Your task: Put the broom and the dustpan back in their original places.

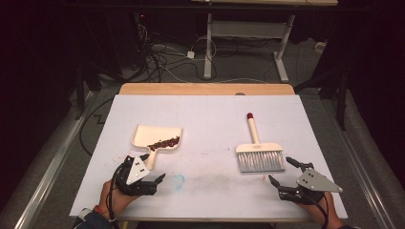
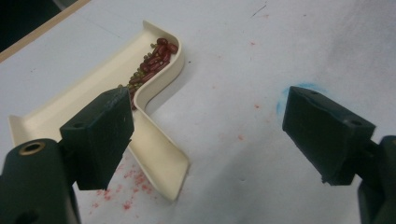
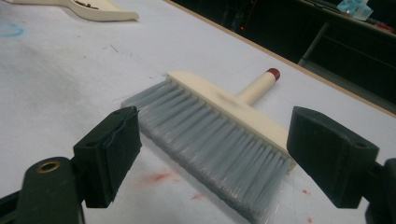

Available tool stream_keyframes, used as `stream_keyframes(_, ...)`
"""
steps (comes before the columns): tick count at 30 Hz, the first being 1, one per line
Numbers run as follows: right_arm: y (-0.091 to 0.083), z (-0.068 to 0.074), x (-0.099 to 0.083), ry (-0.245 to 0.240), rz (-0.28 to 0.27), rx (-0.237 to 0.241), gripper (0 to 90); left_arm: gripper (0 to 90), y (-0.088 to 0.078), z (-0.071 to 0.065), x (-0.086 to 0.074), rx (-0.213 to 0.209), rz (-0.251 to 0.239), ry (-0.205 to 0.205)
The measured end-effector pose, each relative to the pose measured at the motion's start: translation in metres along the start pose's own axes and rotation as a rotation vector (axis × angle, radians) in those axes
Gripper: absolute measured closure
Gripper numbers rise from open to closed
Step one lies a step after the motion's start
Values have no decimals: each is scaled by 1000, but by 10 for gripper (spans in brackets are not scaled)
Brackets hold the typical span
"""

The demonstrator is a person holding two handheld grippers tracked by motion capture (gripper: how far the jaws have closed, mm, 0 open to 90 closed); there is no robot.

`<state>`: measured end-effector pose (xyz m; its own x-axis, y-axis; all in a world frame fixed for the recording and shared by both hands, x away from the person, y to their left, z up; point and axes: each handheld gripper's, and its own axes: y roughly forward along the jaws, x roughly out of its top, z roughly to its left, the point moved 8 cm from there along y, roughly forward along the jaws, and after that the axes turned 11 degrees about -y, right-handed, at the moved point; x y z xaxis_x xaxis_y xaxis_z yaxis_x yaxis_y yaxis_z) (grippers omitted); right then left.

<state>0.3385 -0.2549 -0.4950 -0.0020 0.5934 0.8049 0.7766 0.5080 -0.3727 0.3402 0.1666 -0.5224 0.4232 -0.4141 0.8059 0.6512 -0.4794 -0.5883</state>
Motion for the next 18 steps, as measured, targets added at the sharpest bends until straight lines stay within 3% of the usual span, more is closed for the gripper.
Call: stream_keyframes(18,-1,0,2,-6,3,-13,179,162,1,0,2,10,4,4)
